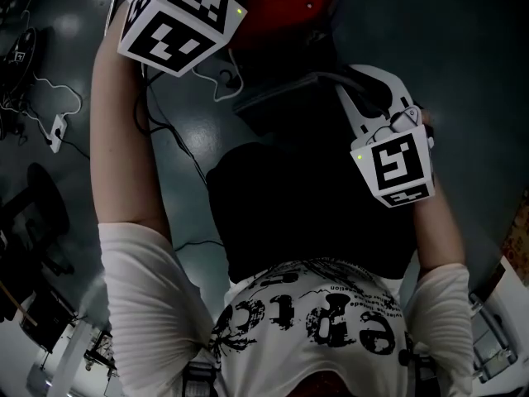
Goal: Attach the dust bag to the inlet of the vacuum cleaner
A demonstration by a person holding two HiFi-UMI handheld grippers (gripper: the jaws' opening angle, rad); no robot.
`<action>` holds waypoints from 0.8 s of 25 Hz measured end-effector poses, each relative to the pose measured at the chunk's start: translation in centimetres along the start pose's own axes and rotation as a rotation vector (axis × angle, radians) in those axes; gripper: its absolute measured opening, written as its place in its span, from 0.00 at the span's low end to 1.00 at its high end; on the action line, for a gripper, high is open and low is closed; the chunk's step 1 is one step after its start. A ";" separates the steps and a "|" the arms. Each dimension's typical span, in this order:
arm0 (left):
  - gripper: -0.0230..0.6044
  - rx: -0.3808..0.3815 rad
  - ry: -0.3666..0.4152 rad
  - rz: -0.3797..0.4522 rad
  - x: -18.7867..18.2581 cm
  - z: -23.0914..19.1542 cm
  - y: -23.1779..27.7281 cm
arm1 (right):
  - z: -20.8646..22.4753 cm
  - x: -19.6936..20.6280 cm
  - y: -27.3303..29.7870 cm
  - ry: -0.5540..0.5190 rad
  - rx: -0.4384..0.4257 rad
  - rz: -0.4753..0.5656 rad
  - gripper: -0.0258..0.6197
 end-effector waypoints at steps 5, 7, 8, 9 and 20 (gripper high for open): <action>0.26 -0.003 0.005 0.012 0.0 0.0 0.1 | 0.5 0.0 0.5 -0.019 0.034 0.011 0.13; 0.26 -0.004 0.005 0.017 0.0 0.0 0.0 | 0.9 -0.1 0.7 -0.025 0.043 0.013 0.14; 0.26 -0.003 0.005 0.017 0.0 0.0 0.0 | 1.0 -0.2 0.8 -0.025 0.046 0.014 0.14; 0.26 -0.001 0.004 0.016 0.0 0.0 0.0 | 1.2 -0.2 0.9 -0.018 0.047 0.016 0.14; 0.26 -0.037 0.056 0.087 0.0 0.5 0.4 | 1.6 -0.1 1.2 0.015 -0.001 0.019 0.15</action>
Point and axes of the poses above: the fingertips, and each gripper's own axes: y forward along the fingers, z to its right, x out of its underside, the point moved 2 cm from there along -y, backward along the fingers, and after that the axes turned 4 degrees about -y, right-handed, at the moved point
